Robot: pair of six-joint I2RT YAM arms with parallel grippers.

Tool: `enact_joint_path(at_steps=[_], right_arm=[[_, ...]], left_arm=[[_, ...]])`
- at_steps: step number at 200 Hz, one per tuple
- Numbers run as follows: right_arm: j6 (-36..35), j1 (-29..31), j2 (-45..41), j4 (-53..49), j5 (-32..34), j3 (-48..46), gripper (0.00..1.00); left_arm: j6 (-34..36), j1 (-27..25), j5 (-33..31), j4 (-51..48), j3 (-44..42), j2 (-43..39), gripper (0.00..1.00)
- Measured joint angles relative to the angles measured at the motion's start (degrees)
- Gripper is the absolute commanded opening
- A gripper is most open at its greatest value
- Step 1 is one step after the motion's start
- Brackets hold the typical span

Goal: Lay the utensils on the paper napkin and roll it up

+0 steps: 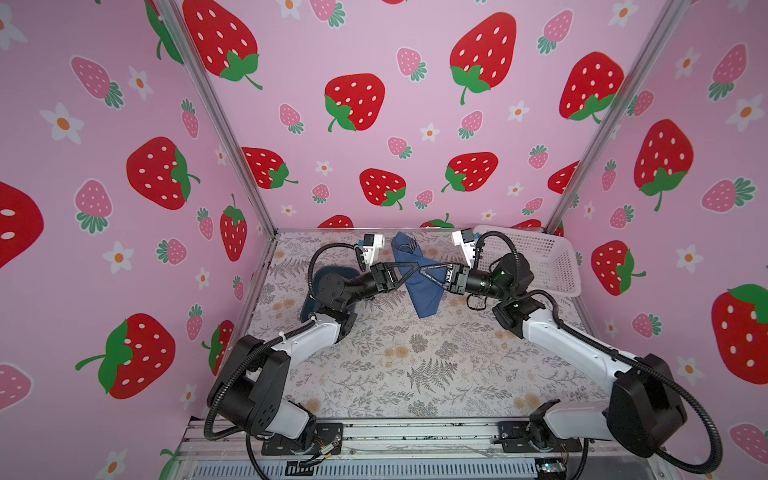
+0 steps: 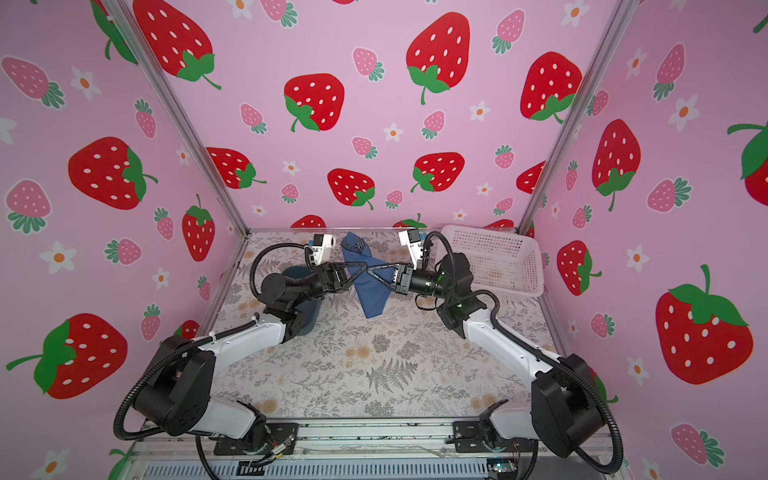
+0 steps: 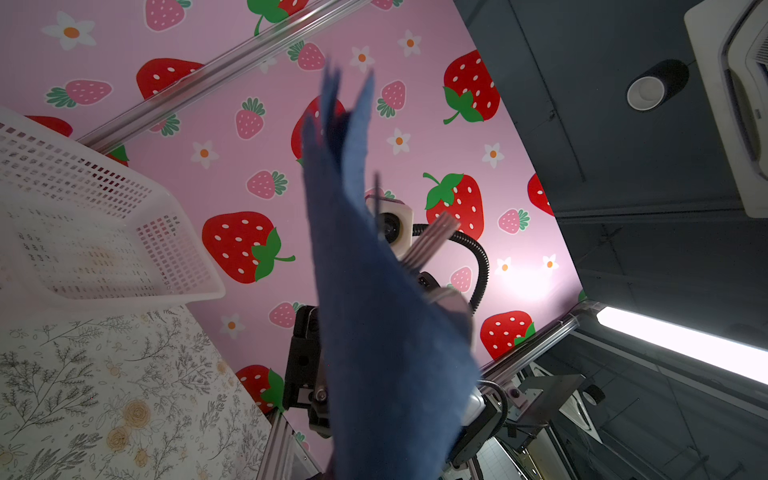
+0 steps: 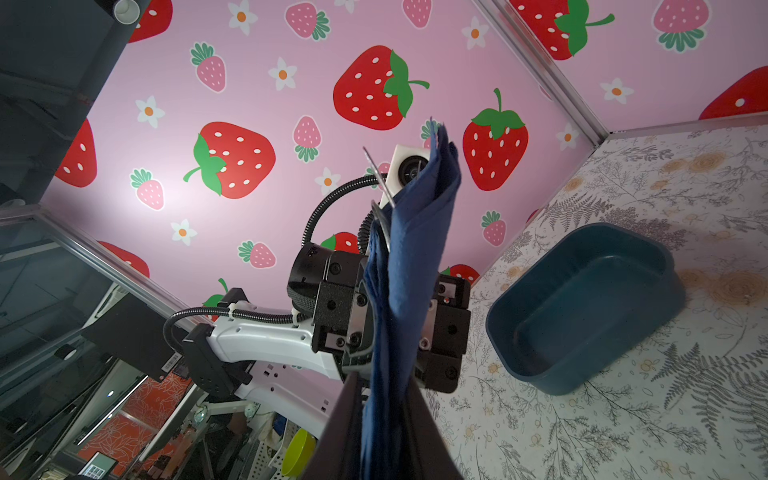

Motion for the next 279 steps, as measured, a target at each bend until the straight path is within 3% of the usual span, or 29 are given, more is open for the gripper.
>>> enact_joint_path(at_steps=[34,66,97,146,207,228,279], right_arm=[[-0.39,-0.20,-0.13,-0.72,0.39,0.00,0.21],[-1.18,-0.26,-0.48,-1.57,0.39,0.00,0.07],[-1.40,-0.28,-0.79,-2.23,0.44,0.00,0.00],[-1.42,-0.33,-1.09,-2.45,0.94,0.00,0.00],[-1.20,-0.33,-1.11,-2.64,1.73,0.00,0.00],[-1.16,-0.35,-1.11,-3.08,2.10,0.00,0.00],[-0.59,-0.59,-1.11,-4.59,3.28,0.00,0.00]], left_arm=[[-0.02,0.00,-0.02,0.00,0.00,0.00,0.07],[0.00,0.00,0.00,-0.02,0.00,0.00,0.07],[-0.02,0.00,0.00,0.00,0.00,0.00,0.07],[0.35,-0.02,-0.09,-0.57,-0.07,0.00,0.26],[0.74,-0.79,0.07,-1.44,-0.59,0.46,0.37],[0.81,-1.66,0.44,-1.29,-0.59,1.29,0.36],[0.72,-2.58,0.37,0.50,-0.57,2.58,0.22]])
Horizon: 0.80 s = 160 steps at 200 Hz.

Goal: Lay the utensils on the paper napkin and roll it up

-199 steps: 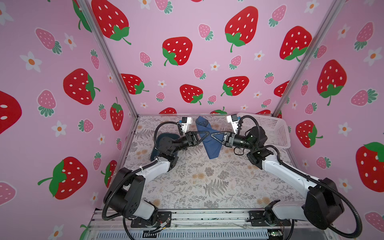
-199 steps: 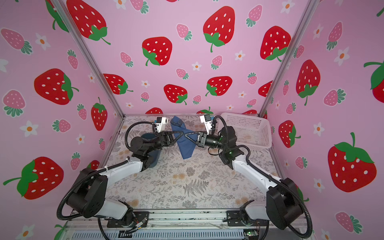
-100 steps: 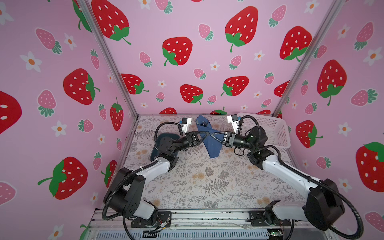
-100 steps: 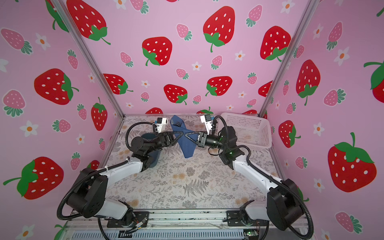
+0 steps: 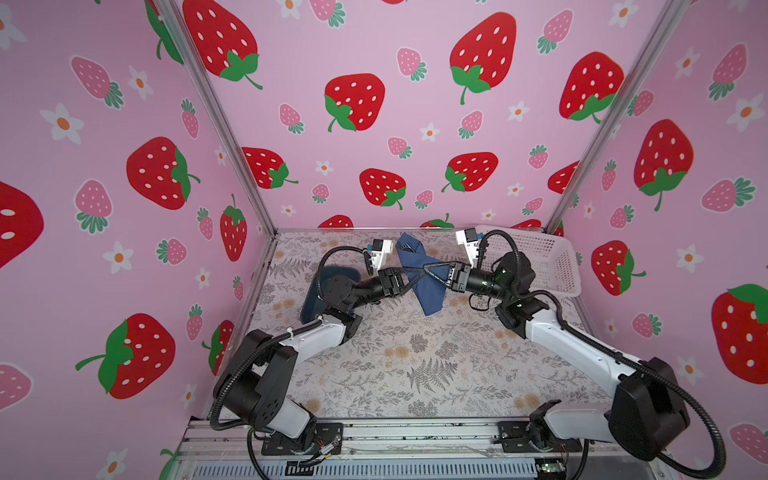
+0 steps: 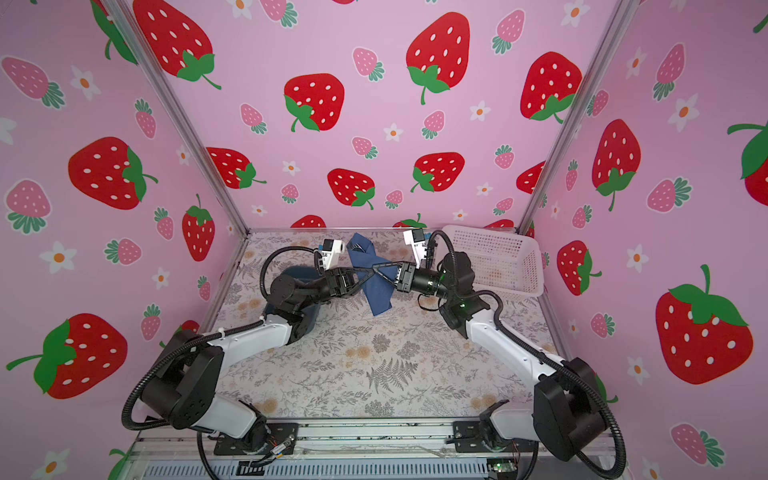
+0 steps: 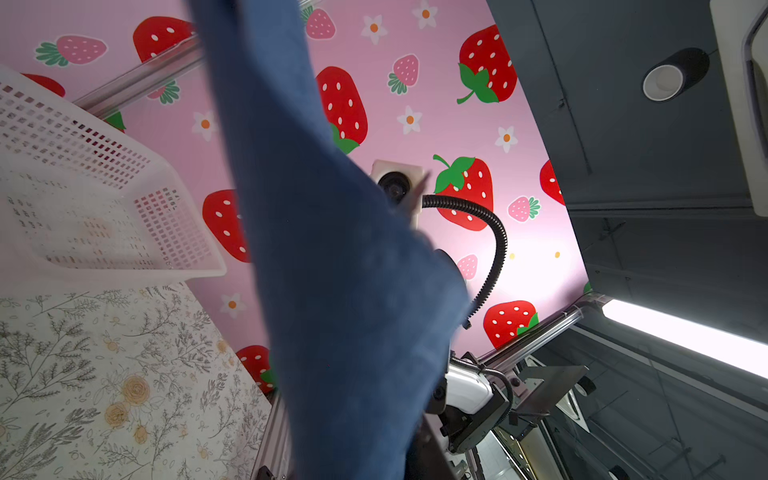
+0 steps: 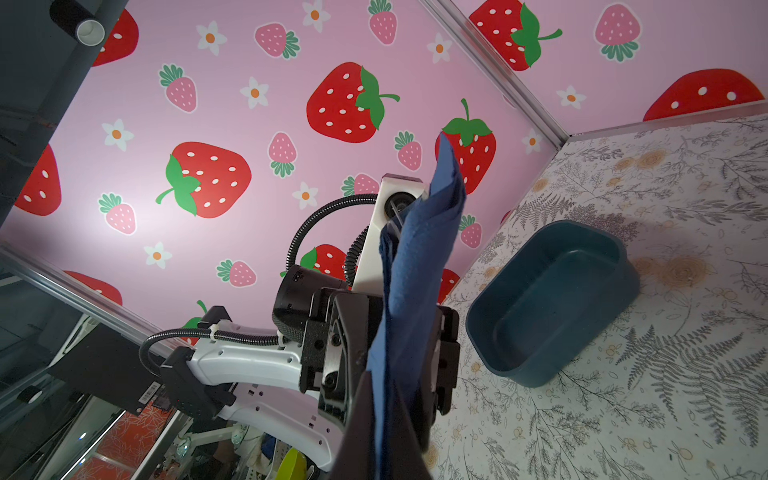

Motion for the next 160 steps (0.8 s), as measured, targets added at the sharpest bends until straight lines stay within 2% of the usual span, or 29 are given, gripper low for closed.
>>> enact_joint_path(at_steps=[61,79,122,160], right_arm=[[0.48,-0.31,0.00,-0.17,0.66,-0.11,0.00],[0.46,-0.42,0.00,-0.26,0.61,-0.13,0.04],[-0.11,-0.52,-0.17,-0.17,0.50,-0.17,0.18],[-1.33,-0.70,-1.40,-0.44,0.00,-0.57,0.35]], left_arm=[[0.02,0.04,-0.42,0.68,-0.02,0.07,0.10],[0.00,0.02,-0.39,0.63,-0.02,0.04,0.08],[0.00,0.00,-0.24,-0.09,-0.02,0.04,0.07],[0.00,-0.04,0.31,-0.79,-0.02,0.02,0.07]])
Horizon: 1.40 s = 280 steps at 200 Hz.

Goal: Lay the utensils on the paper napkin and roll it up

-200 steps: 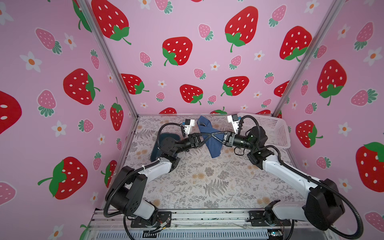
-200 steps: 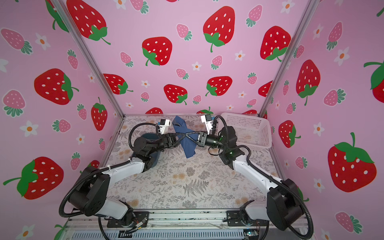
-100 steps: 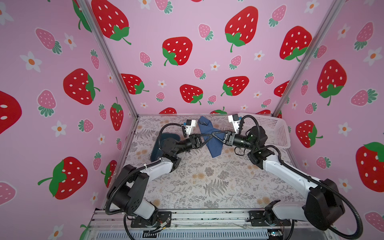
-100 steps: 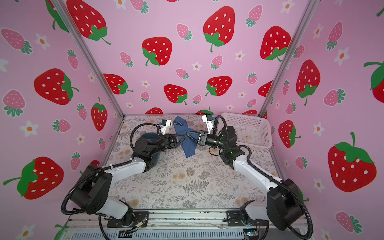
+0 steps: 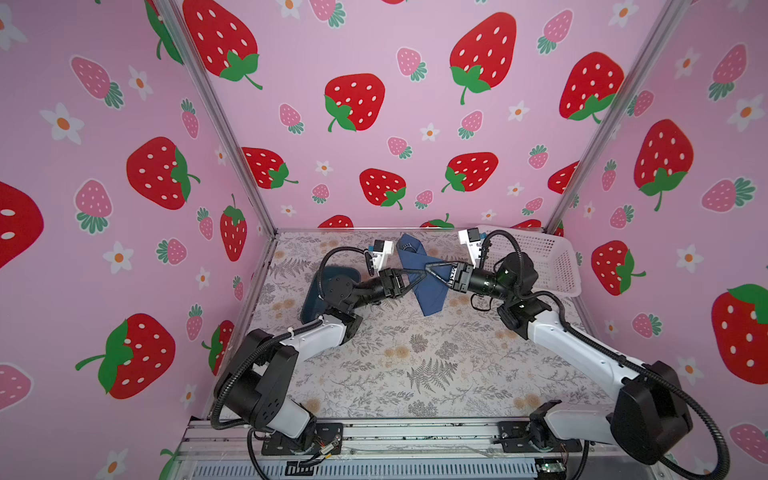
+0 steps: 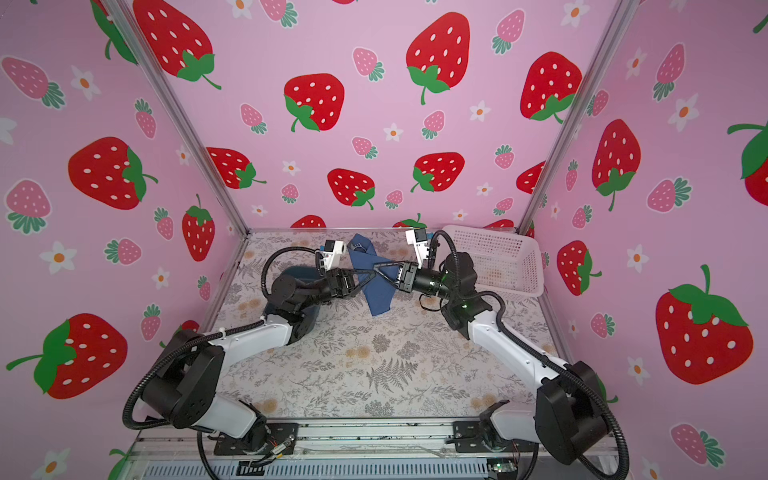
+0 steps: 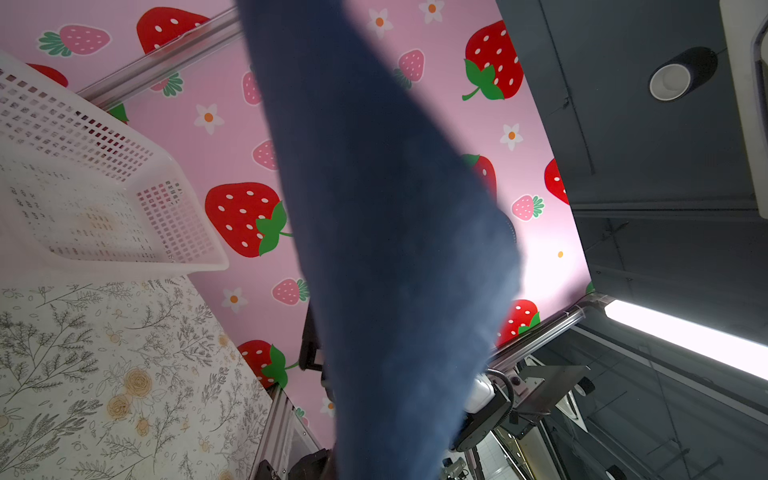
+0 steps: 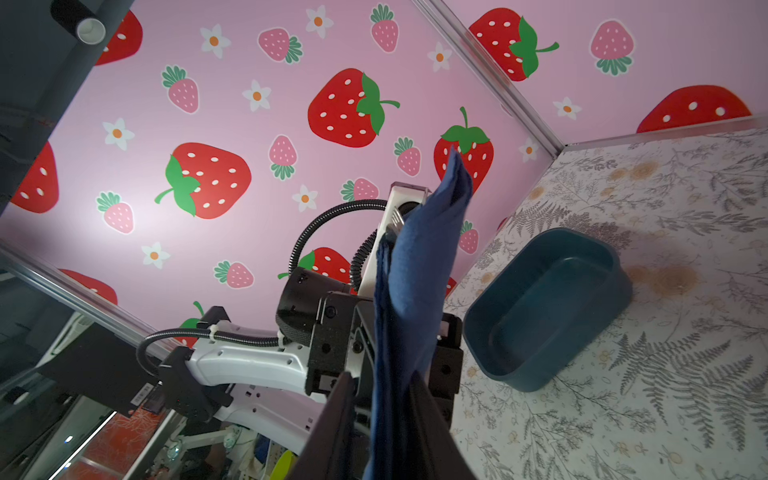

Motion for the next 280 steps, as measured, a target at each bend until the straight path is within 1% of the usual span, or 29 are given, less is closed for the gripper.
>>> enact_joint_path(at_steps=[28,39,41,47,62,80,105,111,136,145,173,192,220,230,262,280], right_arm=[[-1.77,-0.09,-1.09,-2.08,-0.55,-0.44,0.50],[-2.47,-0.09,-1.46,-3.48,-0.81,-0.59,0.51],[-2.71,-0.09,-1.51,-3.82,-0.81,-0.59,0.54],[-2.97,-0.09,-1.60,-4.50,-0.96,-0.63,0.56],[-3.93,-0.09,-1.70,-6.10,-1.42,-0.76,0.59],[-4.20,-0.11,-1.70,-7.39,-2.25,-1.11,0.58],[-4.13,-0.11,-1.70,-8.28,-3.72,-1.27,0.52],[-4.04,-0.09,-1.68,-8.33,-4.13,-1.27,0.46],[-3.61,-0.09,-1.70,-8.50,-5.88,-1.31,0.34],[-3.34,-0.09,-1.70,-8.66,-6.19,-1.33,0.27],[-2.82,-0.09,-1.70,-8.63,-7.19,-1.38,0.16],[-2.51,-0.09,-1.70,-8.55,-7.32,-1.40,0.11],[-2.12,-0.11,-1.68,-8.28,-7.32,-1.46,0.05],[-1.84,-0.09,-1.68,-8.04,-7.30,-1.49,0.02],[-1.18,-0.09,-1.68,-7.19,-6.97,-1.55,0.02],[-0.96,-0.09,-1.55,-6.45,-6.80,-1.62,0.02]], left_arm=[[-0.02,0.04,-0.02,-0.31,0.00,-0.15,0.07],[-0.02,0.07,-0.02,-0.42,0.00,-0.31,0.07],[-0.02,0.07,-0.02,-0.48,0.00,-0.37,0.07],[-0.04,0.07,-0.04,-0.66,0.00,-0.50,0.07],[-0.02,0.09,-0.02,-1.05,0.00,-0.90,0.07],[-0.02,0.11,-0.04,-1.20,0.00,-1.11,0.07],[-0.02,0.13,-0.04,-1.51,0.00,-1.11,0.07],[0.00,0.13,-0.04,-1.57,0.00,-1.11,0.07],[0.24,0.13,-0.04,-1.84,0.00,-1.11,0.07],[0.35,0.13,-0.04,-2.01,0.00,-1.11,0.07],[0.46,0.13,-0.02,-2.38,0.02,-1.11,0.07],[0.61,0.13,0.00,-2.40,0.02,-1.11,0.08],[0.96,0.13,-0.02,-2.45,0.02,-1.16,0.14],[1.11,0.17,-0.02,-2.51,0.02,-1.20,0.18],[1.70,0.24,0.17,-2.95,0.02,-1.22,0.28],[2.03,0.24,0.42,-3.41,0.02,-1.27,0.32]])
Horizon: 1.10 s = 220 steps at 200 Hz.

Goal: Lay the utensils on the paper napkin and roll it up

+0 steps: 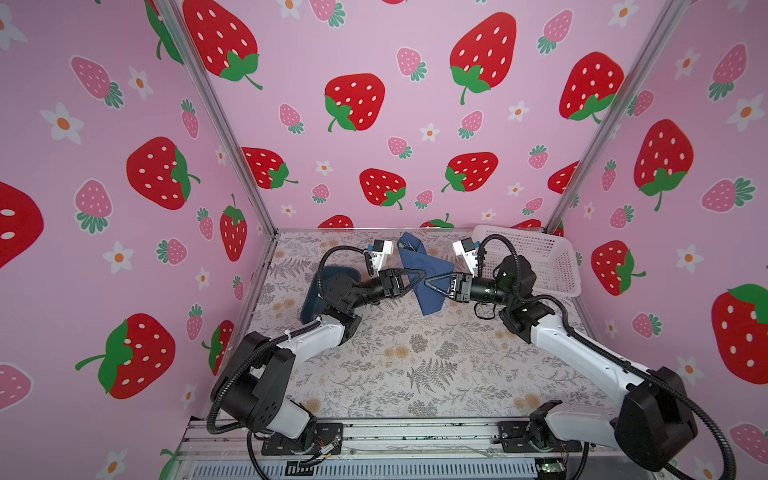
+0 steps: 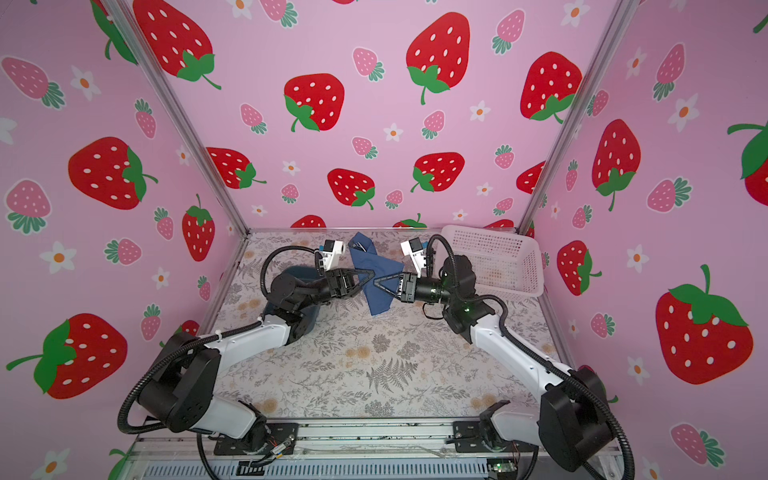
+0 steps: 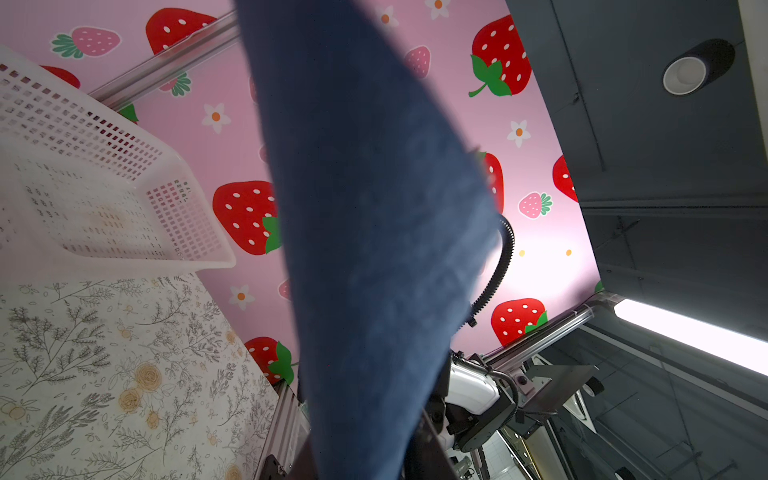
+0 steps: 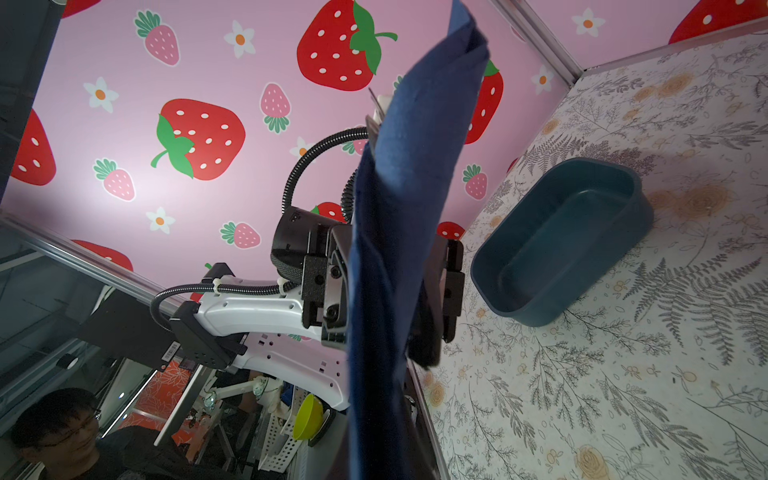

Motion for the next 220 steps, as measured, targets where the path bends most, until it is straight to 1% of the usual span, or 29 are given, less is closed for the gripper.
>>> enact_joint_path(at_steps=[47,77,90,105,127,165,183,185,187,200,205,212,220], right_arm=[[0.13,0.00,0.39,1.22,-0.07,-0.07,0.02],[0.13,0.00,0.68,1.33,-0.61,-0.07,0.02],[0.13,0.00,0.70,1.33,-0.79,-0.09,0.02],[0.13,0.00,0.70,1.51,-1.07,-0.28,0.02],[0.11,0.00,0.70,1.95,-1.36,-0.63,0.03],[0.09,0.00,0.70,2.45,-1.46,-0.92,0.05],[0.04,0.00,0.68,2.62,-1.46,-0.92,0.09],[0.04,0.00,0.68,2.64,-1.46,-0.92,0.09],[0.00,0.00,0.68,2.69,-1.44,-0.92,0.09],[-0.09,0.00,0.66,2.69,-1.42,-0.92,0.11],[-0.15,-0.02,0.63,2.69,-1.40,-0.92,0.14],[-0.26,-0.02,0.57,2.67,-1.29,-0.92,0.20],[-0.63,-0.02,0.39,2.58,-1.16,-0.94,0.23]], left_arm=[[0.33,-0.04,0.24,-0.83,0.00,-0.35,0.35],[0.28,-0.13,0.20,-0.90,0.42,-0.35,0.35],[0.28,-0.13,0.13,-0.87,0.79,-0.35,0.31],[0.33,-0.13,0.00,-0.81,1.25,-0.35,0.22],[-0.26,-0.15,0.02,-0.52,1.42,-0.24,0.14],[-1.27,-0.15,-0.04,0.28,1.42,0.57,0.07],[-1.40,-0.20,-0.02,0.61,1.42,0.57,0.07],[-1.42,-0.20,-0.02,0.63,1.42,0.57,0.03],[-1.42,-0.20,-0.02,0.63,1.42,0.57,0.02],[-1.42,-0.20,-0.02,0.66,1.42,0.57,0.02],[-1.40,-0.20,-0.02,0.66,1.42,0.57,0.01],[-1.38,-0.20,-0.02,0.66,1.42,0.57,0.01],[-1.29,-0.20,-0.02,0.66,1.42,0.57,0.00]])
